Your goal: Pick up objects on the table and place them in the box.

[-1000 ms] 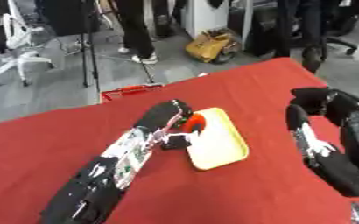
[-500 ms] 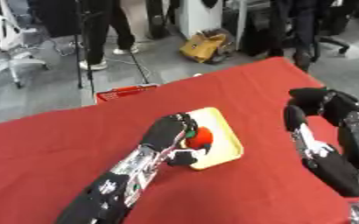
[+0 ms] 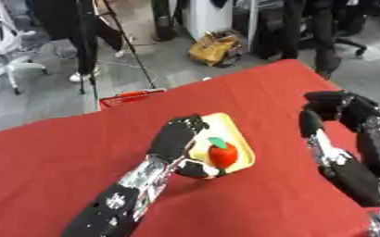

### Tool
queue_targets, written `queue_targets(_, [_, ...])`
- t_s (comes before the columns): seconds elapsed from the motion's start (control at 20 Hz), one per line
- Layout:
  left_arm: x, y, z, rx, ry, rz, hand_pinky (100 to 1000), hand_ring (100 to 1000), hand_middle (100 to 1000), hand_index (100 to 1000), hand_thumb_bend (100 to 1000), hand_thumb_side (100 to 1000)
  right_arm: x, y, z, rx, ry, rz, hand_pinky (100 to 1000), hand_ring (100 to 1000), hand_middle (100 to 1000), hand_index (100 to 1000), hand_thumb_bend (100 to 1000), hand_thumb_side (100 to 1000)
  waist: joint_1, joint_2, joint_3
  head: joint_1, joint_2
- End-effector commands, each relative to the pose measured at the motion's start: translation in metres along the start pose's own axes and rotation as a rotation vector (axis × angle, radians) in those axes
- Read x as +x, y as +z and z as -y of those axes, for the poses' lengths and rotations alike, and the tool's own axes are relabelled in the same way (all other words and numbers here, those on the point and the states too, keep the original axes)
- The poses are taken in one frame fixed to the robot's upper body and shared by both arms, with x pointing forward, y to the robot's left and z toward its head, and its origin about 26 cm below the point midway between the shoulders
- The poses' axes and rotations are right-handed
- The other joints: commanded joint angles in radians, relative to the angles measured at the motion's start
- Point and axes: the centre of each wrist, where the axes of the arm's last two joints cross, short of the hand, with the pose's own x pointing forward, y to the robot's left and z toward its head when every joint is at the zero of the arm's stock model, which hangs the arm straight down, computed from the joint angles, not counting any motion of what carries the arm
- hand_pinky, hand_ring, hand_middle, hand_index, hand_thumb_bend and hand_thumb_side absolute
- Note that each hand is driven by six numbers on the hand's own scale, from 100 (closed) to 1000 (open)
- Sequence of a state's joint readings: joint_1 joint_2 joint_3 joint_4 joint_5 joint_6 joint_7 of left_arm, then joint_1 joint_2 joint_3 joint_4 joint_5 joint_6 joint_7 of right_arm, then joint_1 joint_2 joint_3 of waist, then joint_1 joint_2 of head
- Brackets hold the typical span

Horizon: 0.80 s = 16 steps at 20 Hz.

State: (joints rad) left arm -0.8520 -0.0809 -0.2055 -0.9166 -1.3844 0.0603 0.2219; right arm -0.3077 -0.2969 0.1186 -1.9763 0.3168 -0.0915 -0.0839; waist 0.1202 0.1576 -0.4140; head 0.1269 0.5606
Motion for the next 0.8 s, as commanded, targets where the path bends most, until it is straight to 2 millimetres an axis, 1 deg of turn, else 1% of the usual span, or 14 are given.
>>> queue_targets(0.05, [-0.013, -0.005, -0.017, 0.067, 0.034, -0.039, 707, 693, 736, 775, 962, 616, 0.006, -0.003, 0.005, -0.011, 0.014, 0.027, 622, 623, 593, 758, 341, 680, 0.002, -0.019, 0.01, -0.008, -0.012])
queue_targets(0.1, [-0.021, -0.004, -0.022, 0.095, 0.069, -0.065, 700, 701, 740, 773, 924, 646, 0.006, -0.003, 0.006, -0.014, 0.017, 0.022, 622, 623, 593, 758, 342, 680, 0.001, -0.02, 0.017, -0.012, -0.011])
queue_targets(0.15, [-0.029, -0.003, -0.028, 0.123, 0.11, -0.089, 700, 701, 740, 773, 924, 646, 0.005, -0.002, 0.006, -0.016, 0.02, 0.018, 622, 623, 593, 758, 342, 680, -0.001, -0.021, 0.021, -0.014, -0.01])
queue_targets(0.2, [-0.037, -0.002, -0.034, 0.153, 0.149, -0.111, 676, 696, 728, 763, 860, 728, 0.005, -0.001, 0.006, -0.017, 0.023, 0.014, 622, 623, 593, 758, 342, 682, -0.002, -0.022, 0.027, -0.018, -0.011])
queue_targets(0.25, [-0.051, 0.001, -0.047, 0.224, 0.217, -0.152, 676, 696, 728, 763, 860, 728, 0.004, 0.0, 0.008, -0.022, 0.029, 0.009, 622, 623, 593, 758, 342, 682, -0.003, -0.024, 0.036, -0.025, -0.013])
queue_targets(0.3, [-0.063, 0.005, -0.06, 0.296, 0.29, -0.182, 653, 686, 720, 756, 822, 782, 0.003, 0.001, 0.009, -0.026, 0.035, 0.001, 622, 623, 593, 758, 341, 681, -0.005, -0.027, 0.044, -0.03, -0.01])
queue_targets(0.35, [-0.075, 0.01, -0.076, 0.377, 0.368, -0.203, 653, 686, 720, 756, 822, 782, 0.002, 0.002, 0.01, -0.029, 0.039, -0.006, 622, 623, 593, 758, 341, 681, -0.005, -0.029, 0.051, -0.034, -0.008])
queue_targets(0.4, [-0.083, 0.016, -0.088, 0.439, 0.431, -0.216, 642, 682, 714, 749, 796, 829, 0.002, 0.003, 0.01, -0.031, 0.043, -0.011, 622, 623, 593, 758, 342, 681, -0.005, -0.031, 0.057, -0.037, -0.006])
queue_targets(0.5, [-0.108, 0.039, -0.119, 0.605, 0.563, -0.253, 641, 687, 719, 749, 773, 870, 0.0, 0.005, 0.011, -0.036, 0.051, -0.026, 622, 623, 592, 759, 343, 679, -0.005, -0.034, 0.075, -0.052, -0.003])
queue_targets(0.55, [-0.12, 0.053, -0.132, 0.678, 0.629, -0.268, 641, 687, 719, 749, 769, 874, 0.0, 0.006, 0.012, -0.039, 0.055, -0.033, 622, 623, 592, 759, 344, 679, -0.006, -0.035, 0.084, -0.058, -0.001])
queue_targets(0.6, [-0.126, 0.063, -0.141, 0.725, 0.683, -0.274, 645, 697, 731, 756, 743, 903, -0.001, 0.006, 0.012, -0.04, 0.058, -0.038, 621, 623, 592, 759, 345, 677, -0.006, -0.035, 0.089, -0.061, 0.0])
queue_targets(0.7, [-0.141, 0.087, -0.153, 0.81, 0.78, -0.286, 645, 698, 732, 757, 740, 906, -0.002, 0.008, 0.014, -0.048, 0.065, -0.049, 621, 623, 592, 759, 345, 677, -0.005, -0.035, 0.105, -0.065, 0.004])
queue_targets(0.75, [-0.145, 0.093, -0.157, 0.829, 0.812, -0.283, 645, 698, 732, 757, 740, 906, -0.002, 0.008, 0.014, -0.05, 0.067, -0.051, 621, 623, 592, 759, 345, 677, -0.006, -0.035, 0.109, -0.066, 0.005])
queue_targets(0.8, [-0.148, 0.099, -0.158, 0.838, 0.831, -0.286, 646, 700, 737, 777, 722, 941, -0.002, 0.008, 0.015, -0.051, 0.069, -0.054, 618, 622, 591, 759, 345, 672, -0.006, -0.035, 0.114, -0.066, 0.006])
